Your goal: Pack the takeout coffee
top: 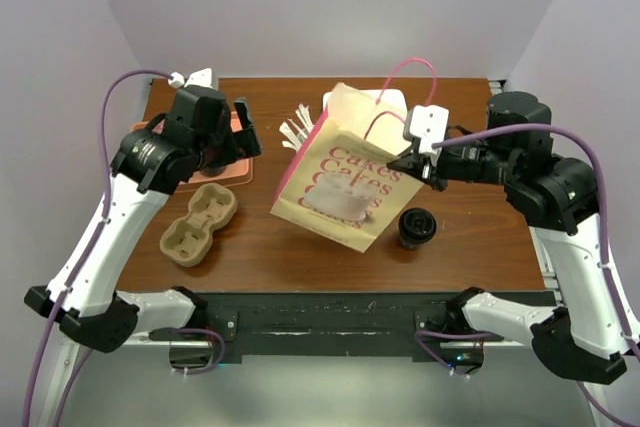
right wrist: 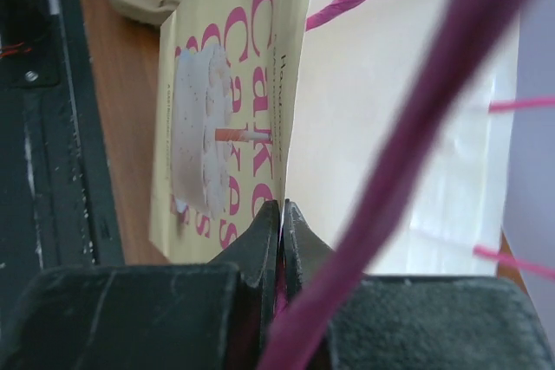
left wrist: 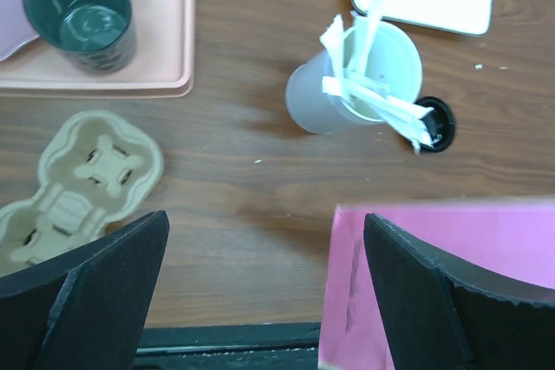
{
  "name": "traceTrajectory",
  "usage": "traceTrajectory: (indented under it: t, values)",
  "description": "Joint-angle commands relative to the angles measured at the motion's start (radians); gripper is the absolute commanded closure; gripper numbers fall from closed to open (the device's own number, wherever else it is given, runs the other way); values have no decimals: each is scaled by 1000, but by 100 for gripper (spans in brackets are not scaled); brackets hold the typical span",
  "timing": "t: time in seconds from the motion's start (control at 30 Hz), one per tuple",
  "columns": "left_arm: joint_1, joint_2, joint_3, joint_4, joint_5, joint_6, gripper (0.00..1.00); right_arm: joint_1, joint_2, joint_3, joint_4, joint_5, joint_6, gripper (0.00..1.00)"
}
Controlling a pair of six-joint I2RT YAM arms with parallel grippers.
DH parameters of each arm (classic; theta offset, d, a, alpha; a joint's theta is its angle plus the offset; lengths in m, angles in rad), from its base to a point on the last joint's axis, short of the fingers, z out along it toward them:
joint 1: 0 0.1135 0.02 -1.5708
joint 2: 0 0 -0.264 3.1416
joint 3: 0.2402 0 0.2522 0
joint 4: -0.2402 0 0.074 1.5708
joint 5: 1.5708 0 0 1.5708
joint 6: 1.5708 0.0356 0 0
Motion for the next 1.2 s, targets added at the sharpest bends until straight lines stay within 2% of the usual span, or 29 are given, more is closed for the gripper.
traceTrajectory:
  t: [0.0,0.13,0.27,0.4,0.73,0.9,1.17]
  values:
    - [7,54,59,-89,-67,-56,0,50,-28,-18,-22,-91,-69,100]
    - [7,41,44,-51,-60,-68,0,71,-67,-116,36,-121,-49,100]
    - [11,4,8,13,-8,-67,0,78,-170,-278,127,-1,-68,100]
    - [16,-7,-4,20,-27,-96,0,78,-244,-420,200,49,-107,100]
    - [28,22,-72,0,-81,-163,0,107,-160,-423,286,78,-154,100]
    - [51,34,-56,-59,-202,-254,0,199,-101,-422,305,161,-177,100]
    - [88,40,-110,-59,-276,-320,2,347,-75,-500,331,337,-187,100]
